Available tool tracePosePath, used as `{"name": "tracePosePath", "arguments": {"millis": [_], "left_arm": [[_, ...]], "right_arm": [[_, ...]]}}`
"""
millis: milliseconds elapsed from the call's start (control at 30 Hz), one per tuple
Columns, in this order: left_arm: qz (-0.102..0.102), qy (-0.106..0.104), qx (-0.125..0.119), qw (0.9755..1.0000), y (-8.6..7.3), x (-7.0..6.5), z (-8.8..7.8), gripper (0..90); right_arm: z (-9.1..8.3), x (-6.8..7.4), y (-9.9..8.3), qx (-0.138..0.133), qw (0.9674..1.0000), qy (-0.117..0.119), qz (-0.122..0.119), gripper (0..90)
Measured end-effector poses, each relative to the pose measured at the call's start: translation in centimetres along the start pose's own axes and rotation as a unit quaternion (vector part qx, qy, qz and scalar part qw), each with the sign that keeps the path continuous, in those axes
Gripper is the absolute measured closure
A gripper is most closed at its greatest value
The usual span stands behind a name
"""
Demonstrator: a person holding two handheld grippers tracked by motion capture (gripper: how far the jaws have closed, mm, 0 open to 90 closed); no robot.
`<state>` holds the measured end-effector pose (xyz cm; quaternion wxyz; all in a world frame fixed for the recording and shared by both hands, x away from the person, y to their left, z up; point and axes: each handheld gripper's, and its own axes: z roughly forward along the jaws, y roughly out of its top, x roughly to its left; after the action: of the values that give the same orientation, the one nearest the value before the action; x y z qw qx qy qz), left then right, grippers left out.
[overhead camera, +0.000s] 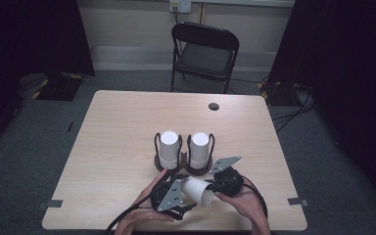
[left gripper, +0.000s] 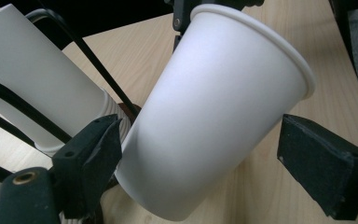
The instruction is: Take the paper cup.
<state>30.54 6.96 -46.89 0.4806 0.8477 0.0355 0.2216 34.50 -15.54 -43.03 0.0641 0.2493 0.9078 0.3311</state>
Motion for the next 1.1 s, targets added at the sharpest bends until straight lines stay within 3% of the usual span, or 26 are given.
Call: {"name": "tracePosePath", "arguments": {"millis": [400,467,600,800,867,967,1000,1033,1100], "left_arm": [[0.001,0.015,0.003,0.9999,0.1,-0.2,0.9,12.9],[0.011,0.016,0.01,0.9998,0.2,-0.3,1.1,13.3],[0.012,0.02,0.005,0.9997,0.6,-0.6,1.4,15.0],[-0.006,0.028,-0.004,0.9996,0.8,-0.8,1.7,14.9],[-0.012,0.041,0.002,0.9991,1.2,-1.1,1.8,15.2],[0.002,0.055,0.009,0.9984,1.8,-1.4,1.9,15.0],[0.001,0.05,0.012,0.9987,1.8,-1.2,2.0,15.0],[-0.012,0.045,0.002,0.9989,1.7,-1.1,2.1,14.9],[-0.013,0.047,-0.006,0.9988,1.7,-1.1,2.1,14.5]], "right_arm": [[-0.1,-0.4,-0.1,-0.024,0.9995,0.002,0.018,87.2],[0.0,-0.5,0.0,-0.028,0.9994,0.004,0.021,87.5],[0.0,-0.4,0.1,-0.035,0.999,0.009,0.028,88.2],[0.3,-0.2,0.4,-0.043,0.9984,0.011,0.036,89.2],[0.4,-0.2,0.4,-0.048,0.9978,0.012,0.045,89.3],[0.5,-0.2,0.5,-0.055,0.9967,0.018,0.057,89.5],[0.5,-0.2,0.5,-0.054,0.9968,0.012,0.058,89.5],[0.5,-0.2,0.5,-0.051,0.9969,0.009,0.059,89.5],[0.3,-0.3,0.4,-0.051,0.9963,0.011,0.068,89.5]]}}
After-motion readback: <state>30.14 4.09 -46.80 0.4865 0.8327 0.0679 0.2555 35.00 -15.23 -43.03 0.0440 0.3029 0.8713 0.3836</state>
